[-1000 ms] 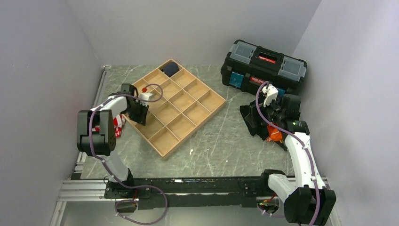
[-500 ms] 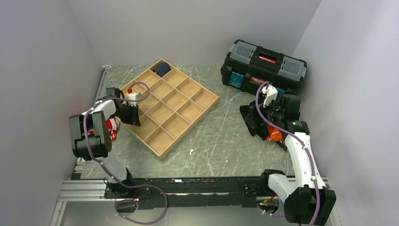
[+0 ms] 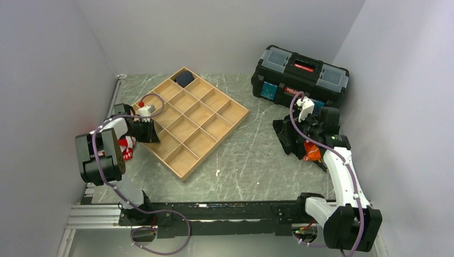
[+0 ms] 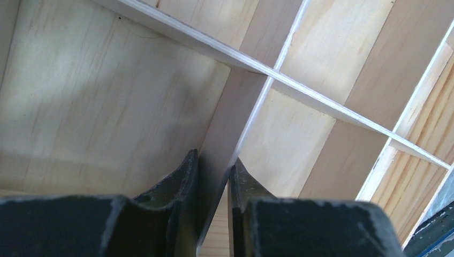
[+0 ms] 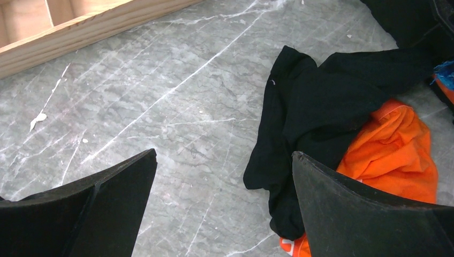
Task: Roll the underwear
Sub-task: Move the storage box to the corner of the board.
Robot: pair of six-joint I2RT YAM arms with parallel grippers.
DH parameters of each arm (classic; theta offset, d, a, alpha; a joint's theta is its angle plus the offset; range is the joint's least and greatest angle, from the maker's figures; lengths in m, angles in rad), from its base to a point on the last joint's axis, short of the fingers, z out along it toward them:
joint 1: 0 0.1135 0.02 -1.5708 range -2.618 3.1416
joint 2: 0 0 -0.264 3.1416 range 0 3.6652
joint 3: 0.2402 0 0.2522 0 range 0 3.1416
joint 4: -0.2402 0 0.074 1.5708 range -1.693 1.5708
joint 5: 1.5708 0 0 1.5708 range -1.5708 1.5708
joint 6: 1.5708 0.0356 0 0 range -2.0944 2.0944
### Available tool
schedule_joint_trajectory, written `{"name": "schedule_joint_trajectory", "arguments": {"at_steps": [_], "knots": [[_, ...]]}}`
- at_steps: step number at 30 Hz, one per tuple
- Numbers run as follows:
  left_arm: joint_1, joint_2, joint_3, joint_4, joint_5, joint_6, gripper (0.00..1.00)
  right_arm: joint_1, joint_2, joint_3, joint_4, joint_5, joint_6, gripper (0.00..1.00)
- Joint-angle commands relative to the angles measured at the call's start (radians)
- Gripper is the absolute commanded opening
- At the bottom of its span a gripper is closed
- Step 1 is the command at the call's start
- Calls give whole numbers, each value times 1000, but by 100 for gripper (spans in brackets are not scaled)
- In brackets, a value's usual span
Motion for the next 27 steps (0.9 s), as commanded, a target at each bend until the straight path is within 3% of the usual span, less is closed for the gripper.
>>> {"name": "schedule_joint_trajectory", "arguments": {"at_steps": [1,6,13,27], "knots": [[47,4,-48,-67,-21,-151,0,4,23,21,14,-7,-21,100],[9,-79,-49,-95,-35,-84,0,59,95,53,-19,-7,-53,100],[-94,-149,-31,-166,-104,10,0,298,317,129,11,103,-85,100],[-195,-65,-10,-172,-122,4,0,521,907,556,10,121,-65,100]]}}
